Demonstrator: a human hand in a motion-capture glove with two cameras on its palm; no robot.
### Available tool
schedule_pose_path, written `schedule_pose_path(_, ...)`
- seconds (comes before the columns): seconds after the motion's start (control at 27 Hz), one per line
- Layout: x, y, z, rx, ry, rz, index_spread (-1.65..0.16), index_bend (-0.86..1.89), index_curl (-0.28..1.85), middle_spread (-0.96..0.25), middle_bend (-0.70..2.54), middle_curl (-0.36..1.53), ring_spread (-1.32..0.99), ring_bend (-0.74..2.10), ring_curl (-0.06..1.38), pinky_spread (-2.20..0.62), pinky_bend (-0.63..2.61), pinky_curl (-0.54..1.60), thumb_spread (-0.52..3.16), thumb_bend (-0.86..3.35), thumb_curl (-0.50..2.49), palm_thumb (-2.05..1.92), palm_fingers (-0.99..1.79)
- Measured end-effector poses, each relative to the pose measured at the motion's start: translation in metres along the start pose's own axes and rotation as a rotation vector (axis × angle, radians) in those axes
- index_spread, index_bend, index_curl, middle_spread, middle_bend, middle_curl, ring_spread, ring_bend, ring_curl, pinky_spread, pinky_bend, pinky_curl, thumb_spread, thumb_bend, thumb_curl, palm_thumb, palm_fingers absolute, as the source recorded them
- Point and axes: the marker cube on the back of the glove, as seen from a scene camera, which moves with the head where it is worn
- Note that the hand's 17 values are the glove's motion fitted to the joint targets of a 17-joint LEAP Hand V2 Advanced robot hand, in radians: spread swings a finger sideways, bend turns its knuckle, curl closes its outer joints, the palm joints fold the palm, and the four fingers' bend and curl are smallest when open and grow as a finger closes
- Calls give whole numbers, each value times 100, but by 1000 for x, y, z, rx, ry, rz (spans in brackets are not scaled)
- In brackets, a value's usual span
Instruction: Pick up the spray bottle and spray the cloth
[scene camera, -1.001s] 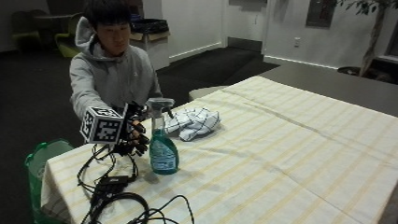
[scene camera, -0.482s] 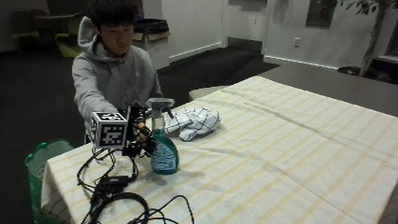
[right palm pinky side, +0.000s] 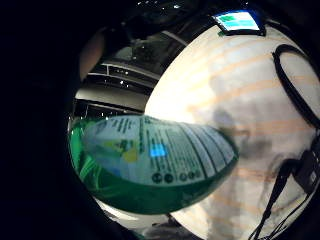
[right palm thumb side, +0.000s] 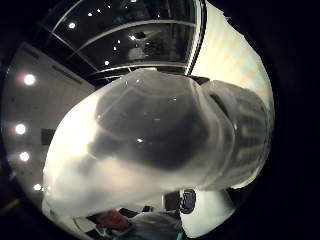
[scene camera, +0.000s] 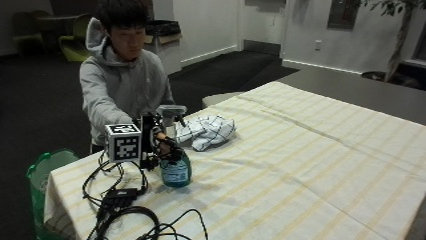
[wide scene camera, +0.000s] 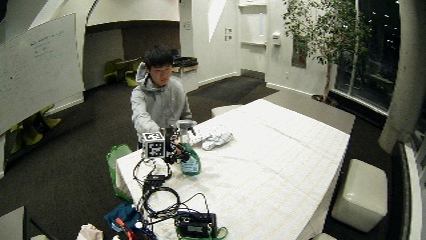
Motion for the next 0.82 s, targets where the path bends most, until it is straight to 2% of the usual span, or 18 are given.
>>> schedule_pose_path(0.22, 0, -10, 3, -3, 9, -20, -26, 31, 23, -1, 36, 36, -4, 53, 31, 12, 42, 28, 81, 2, 37, 81, 91)
schedule_pose_path(0.41, 2, -17, 3, 11, 9, -42, -23, 28, 29, -5, 42, 40, -10, 58, 36, -4, 41, 31, 67, 5, 44, 95, 129)
schedule_pose_path(0.67, 5, -22, 5, 67, -11, -73, -21, 32, 37, -9, 56, 46, -14, 66, 42, -21, 36, 33, 47, -1, 52, 98, 145)
schedule_pose_path(0.82, 3, -24, 6, 18, 18, -107, -19, 38, 40, -10, 59, 48, -15, 67, 43, -25, 36, 34, 39, -2, 55, 98, 145)
